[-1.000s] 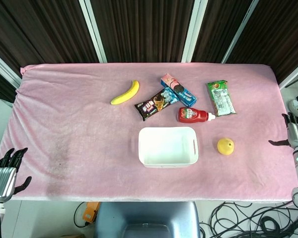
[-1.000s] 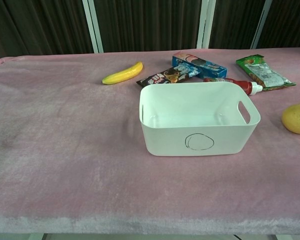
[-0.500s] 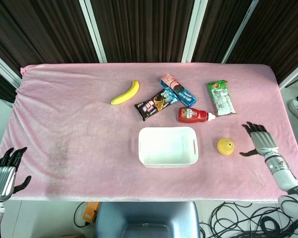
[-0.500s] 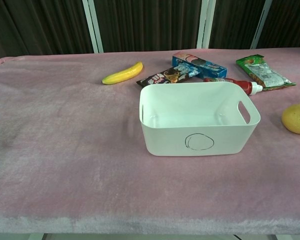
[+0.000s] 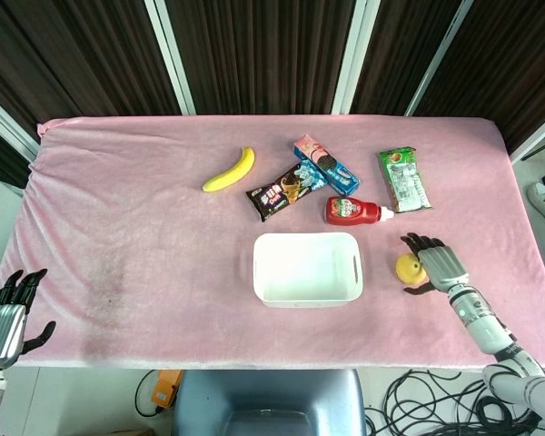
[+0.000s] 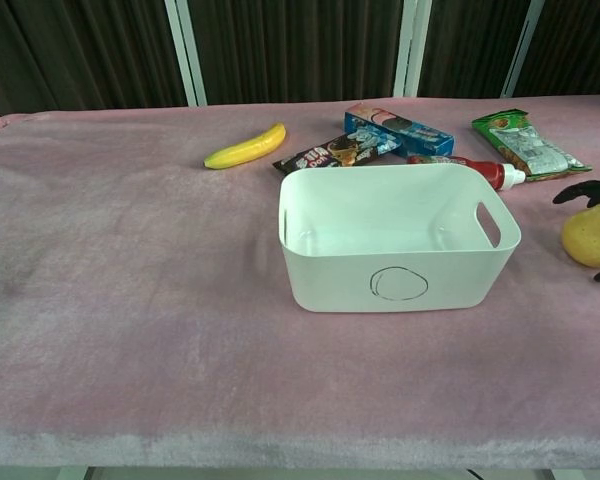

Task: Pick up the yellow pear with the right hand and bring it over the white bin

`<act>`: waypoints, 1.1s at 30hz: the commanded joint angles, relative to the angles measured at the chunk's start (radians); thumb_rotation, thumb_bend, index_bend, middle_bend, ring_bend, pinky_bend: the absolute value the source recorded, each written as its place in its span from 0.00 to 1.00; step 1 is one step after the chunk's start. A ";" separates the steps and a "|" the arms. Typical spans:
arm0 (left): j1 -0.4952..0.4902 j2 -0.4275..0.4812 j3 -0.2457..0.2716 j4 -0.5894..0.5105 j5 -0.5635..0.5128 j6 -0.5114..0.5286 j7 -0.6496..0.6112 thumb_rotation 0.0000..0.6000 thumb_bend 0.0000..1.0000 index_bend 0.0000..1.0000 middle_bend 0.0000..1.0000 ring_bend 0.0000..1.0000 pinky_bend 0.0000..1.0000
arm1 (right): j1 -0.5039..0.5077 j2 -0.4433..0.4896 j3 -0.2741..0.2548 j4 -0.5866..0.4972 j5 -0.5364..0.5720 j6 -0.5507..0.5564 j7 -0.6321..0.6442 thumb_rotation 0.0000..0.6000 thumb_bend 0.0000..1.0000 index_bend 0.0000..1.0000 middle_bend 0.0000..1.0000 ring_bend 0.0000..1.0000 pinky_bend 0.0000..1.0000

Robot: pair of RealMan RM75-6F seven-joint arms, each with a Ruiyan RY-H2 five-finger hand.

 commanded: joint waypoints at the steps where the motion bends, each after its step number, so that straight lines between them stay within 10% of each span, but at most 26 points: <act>1: 0.002 0.001 0.000 0.000 -0.001 0.002 -0.003 1.00 0.29 0.10 0.15 0.06 0.25 | -0.017 -0.065 0.020 0.080 0.012 0.075 -0.060 1.00 0.44 0.63 0.47 0.56 0.65; 5: 0.003 0.001 -0.002 0.000 -0.001 0.006 -0.005 1.00 0.29 0.10 0.15 0.06 0.25 | -0.042 -0.116 0.045 0.141 0.012 0.205 -0.079 1.00 0.69 0.82 0.57 0.66 0.77; 13: 0.002 0.000 0.000 -0.002 0.001 0.004 0.003 1.00 0.29 0.10 0.15 0.06 0.25 | -0.066 -0.099 0.091 -0.003 -0.035 0.488 -0.134 1.00 0.70 0.84 0.58 0.67 0.78; 25: 0.005 0.006 0.003 -0.003 0.005 0.006 -0.010 1.00 0.29 0.10 0.15 0.06 0.25 | 0.076 -0.057 0.155 -0.357 -0.031 0.377 -0.285 1.00 0.70 0.83 0.58 0.66 0.77; 28: 0.005 0.007 0.003 -0.002 0.006 0.005 -0.015 1.00 0.29 0.10 0.15 0.06 0.25 | 0.106 -0.064 0.145 -0.376 -0.006 0.291 -0.280 1.00 0.66 0.69 0.54 0.57 0.69; 33: 0.004 0.010 0.005 -0.002 0.006 0.000 -0.018 1.00 0.29 0.10 0.15 0.06 0.25 | 0.134 -0.036 0.114 -0.435 0.003 0.189 -0.216 1.00 0.34 0.21 0.18 0.10 0.25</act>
